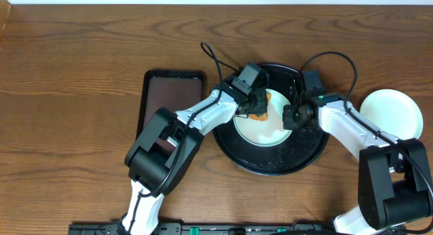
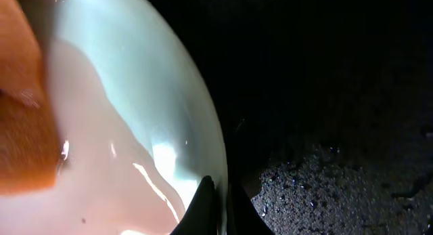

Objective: Clean dirty plates on tray and stack at the side
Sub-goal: 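Scrub the second mint-green plate with the sponge in the left gripper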

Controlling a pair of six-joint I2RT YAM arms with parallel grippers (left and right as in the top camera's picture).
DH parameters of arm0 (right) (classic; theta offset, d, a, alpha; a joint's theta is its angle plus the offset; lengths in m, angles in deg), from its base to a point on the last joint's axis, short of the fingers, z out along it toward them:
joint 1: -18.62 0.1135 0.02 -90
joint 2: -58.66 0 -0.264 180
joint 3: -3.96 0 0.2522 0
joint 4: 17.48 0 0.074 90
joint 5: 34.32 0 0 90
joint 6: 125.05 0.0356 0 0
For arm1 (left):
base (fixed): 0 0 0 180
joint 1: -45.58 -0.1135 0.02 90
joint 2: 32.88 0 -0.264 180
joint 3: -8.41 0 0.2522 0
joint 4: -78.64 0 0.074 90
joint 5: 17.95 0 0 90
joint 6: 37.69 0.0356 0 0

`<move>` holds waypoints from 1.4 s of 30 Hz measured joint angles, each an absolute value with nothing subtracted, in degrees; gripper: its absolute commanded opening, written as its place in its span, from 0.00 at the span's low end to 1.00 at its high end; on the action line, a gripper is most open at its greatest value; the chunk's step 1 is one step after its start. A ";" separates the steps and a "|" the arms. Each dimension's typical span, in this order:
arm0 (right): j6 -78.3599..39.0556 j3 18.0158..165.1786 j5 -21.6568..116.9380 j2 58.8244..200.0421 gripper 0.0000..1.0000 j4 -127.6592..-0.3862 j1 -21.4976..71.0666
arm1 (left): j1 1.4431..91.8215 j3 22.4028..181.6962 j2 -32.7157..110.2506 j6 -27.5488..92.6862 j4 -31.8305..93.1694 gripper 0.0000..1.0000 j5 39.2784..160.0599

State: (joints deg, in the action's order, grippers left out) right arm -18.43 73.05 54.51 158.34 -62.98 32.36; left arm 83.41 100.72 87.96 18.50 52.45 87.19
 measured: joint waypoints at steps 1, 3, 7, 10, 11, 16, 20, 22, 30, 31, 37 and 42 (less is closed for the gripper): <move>-19.00 72.99 54.95 158.34 0.01 -62.42 32.36 | 83.43 100.78 88.31 18.37 53.46 0.07 88.39; -19.83 72.90 55.59 158.34 0.01 -61.56 32.36 | 83.60 101.00 88.92 17.85 55.66 0.07 90.07; -21.77 72.83 55.91 158.34 0.01 -61.32 32.38 | 84.32 101.00 89.73 17.13 58.72 0.07 90.25; -22.30 72.83 56.61 158.34 0.01 -61.19 32.88 | 84.57 101.07 89.73 18.90 58.31 0.07 88.15; -22.32 72.83 56.88 158.34 0.01 -61.06 33.08 | 84.54 101.26 89.73 19.90 57.83 0.07 87.87; -22.54 72.83 56.31 158.34 0.01 -60.25 34.46 | 82.07 102.64 88.81 25.28 50.15 0.08 84.15; -22.45 72.85 54.93 158.34 0.01 -60.62 34.52 | 80.00 102.84 87.04 27.36 42.77 0.07 78.69; -22.25 72.85 54.19 158.34 0.01 -60.67 34.70 | 79.95 102.84 86.25 28.40 39.53 0.07 76.11; -19.11 72.85 52.11 158.34 0.01 -61.37 35.70 | 80.30 102.95 84.22 28.86 29.02 0.07 72.04; -18.93 72.88 51.70 158.34 0.01 -61.56 35.86 | 80.35 103.36 84.20 28.86 27.36 0.07 71.74; -18.71 72.88 51.24 158.34 0.01 -62.09 35.83 | 80.15 109.50 84.20 29.06 16.15 0.07 69.16; -18.69 72.88 52.13 158.34 0.01 -62.24 35.79 | 78.51 113.17 84.13 29.24 11.23 0.07 64.92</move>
State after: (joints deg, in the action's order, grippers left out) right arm -18.69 72.88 52.13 158.34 -62.24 35.79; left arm 78.51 113.17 84.13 29.24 11.23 64.92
